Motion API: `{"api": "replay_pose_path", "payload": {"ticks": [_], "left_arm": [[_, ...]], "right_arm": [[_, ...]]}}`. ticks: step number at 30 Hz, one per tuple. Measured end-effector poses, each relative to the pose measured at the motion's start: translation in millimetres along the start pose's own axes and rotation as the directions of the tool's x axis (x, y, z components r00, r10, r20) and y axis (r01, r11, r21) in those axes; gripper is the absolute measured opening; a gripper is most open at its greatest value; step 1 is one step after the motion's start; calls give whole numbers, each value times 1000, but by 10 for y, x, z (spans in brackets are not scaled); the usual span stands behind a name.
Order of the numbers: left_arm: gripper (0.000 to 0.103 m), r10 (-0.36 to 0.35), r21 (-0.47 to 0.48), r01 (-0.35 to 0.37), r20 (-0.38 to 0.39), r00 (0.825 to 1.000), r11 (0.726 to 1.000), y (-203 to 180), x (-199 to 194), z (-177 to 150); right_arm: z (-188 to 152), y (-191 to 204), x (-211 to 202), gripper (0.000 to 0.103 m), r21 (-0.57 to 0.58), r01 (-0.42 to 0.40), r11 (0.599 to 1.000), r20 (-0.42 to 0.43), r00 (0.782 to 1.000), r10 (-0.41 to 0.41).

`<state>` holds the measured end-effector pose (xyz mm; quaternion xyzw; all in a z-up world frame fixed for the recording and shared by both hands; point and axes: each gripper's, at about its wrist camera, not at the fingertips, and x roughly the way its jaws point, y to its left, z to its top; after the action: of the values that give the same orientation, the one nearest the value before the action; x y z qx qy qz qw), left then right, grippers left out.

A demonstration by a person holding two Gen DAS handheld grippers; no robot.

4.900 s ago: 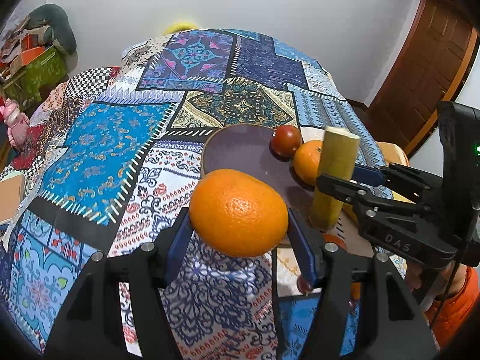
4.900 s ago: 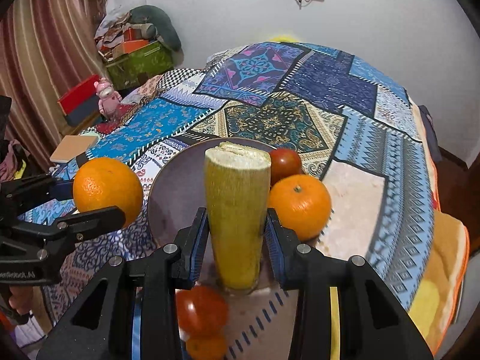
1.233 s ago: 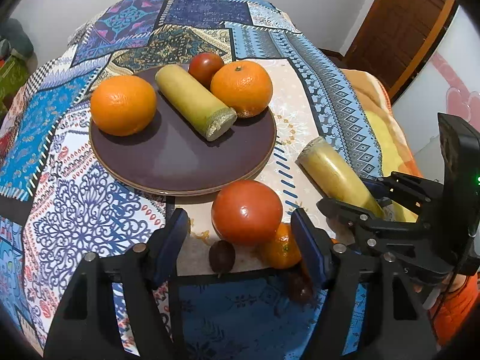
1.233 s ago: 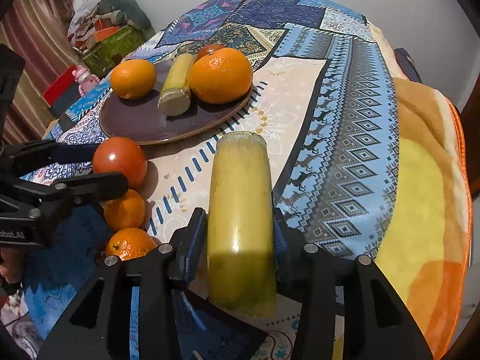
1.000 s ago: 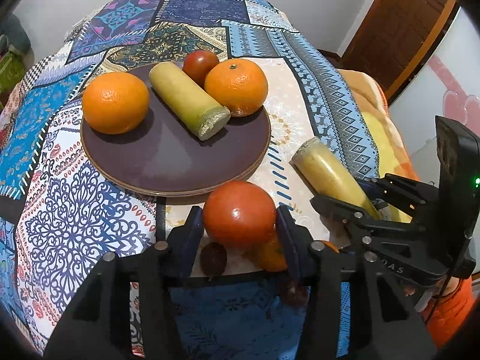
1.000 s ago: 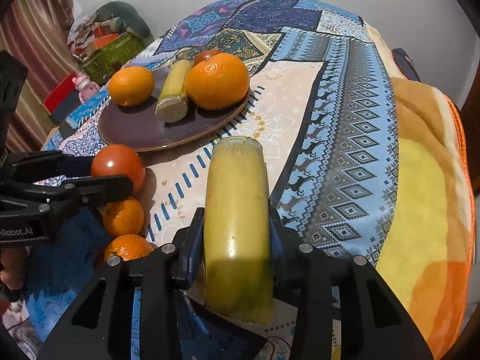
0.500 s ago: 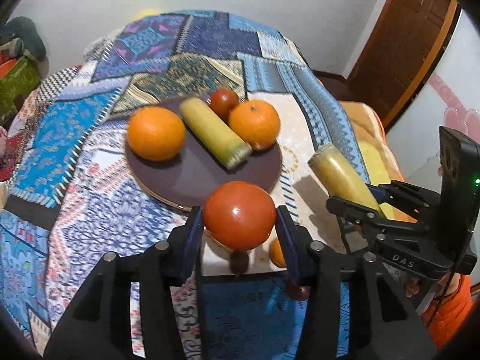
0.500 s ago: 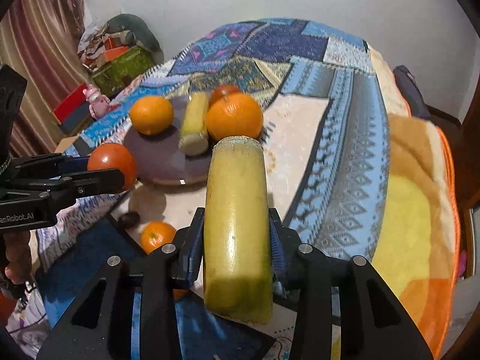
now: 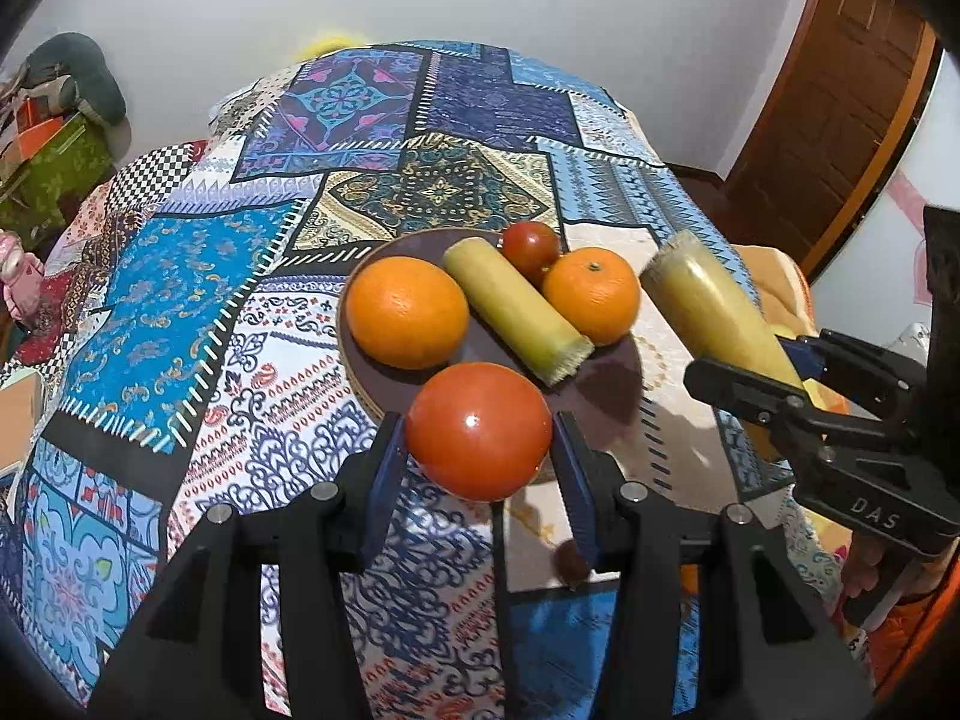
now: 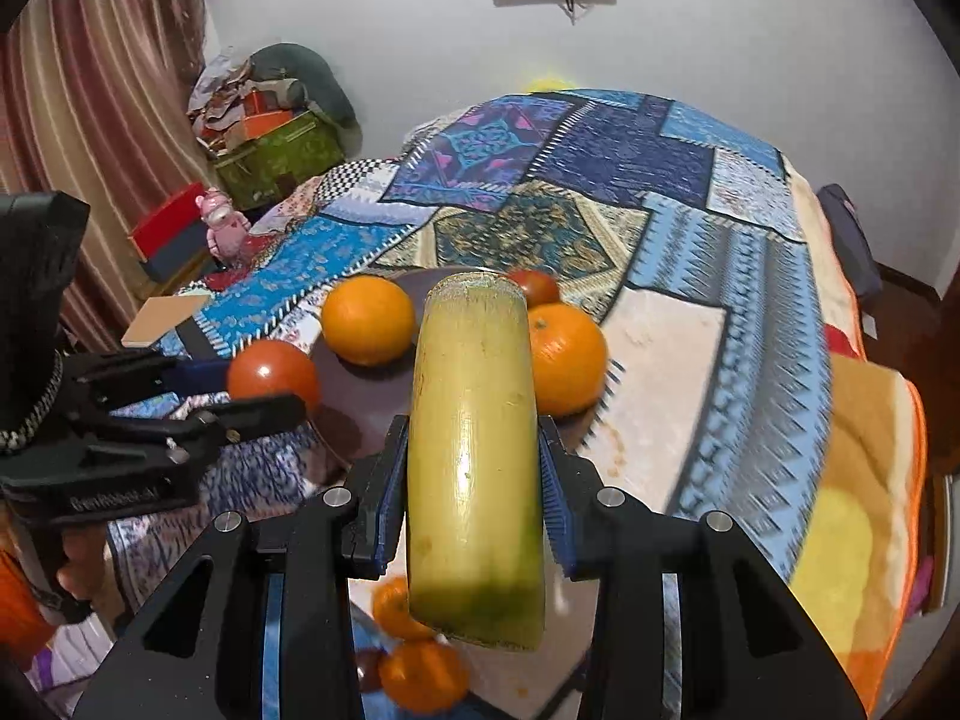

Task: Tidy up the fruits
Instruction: 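Lower the yellow cylinder and tomato onto the plate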

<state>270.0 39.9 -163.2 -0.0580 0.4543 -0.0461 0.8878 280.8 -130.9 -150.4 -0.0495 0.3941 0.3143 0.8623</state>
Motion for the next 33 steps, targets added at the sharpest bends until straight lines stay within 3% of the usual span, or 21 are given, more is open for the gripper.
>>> {"api": "replay_pose_path", "payload": {"ticks": [11,33], "left_arm": [[48,-15,-8,15,-15,1000,1000,108,201,99],[49,-25,0,25,-49,998,1000,105,461,108]], "right_arm": [[274,176,392,36,-31,-22,999,-37,999,21],[354,209,820,37,4,-60,998,-148,987,60]]}}
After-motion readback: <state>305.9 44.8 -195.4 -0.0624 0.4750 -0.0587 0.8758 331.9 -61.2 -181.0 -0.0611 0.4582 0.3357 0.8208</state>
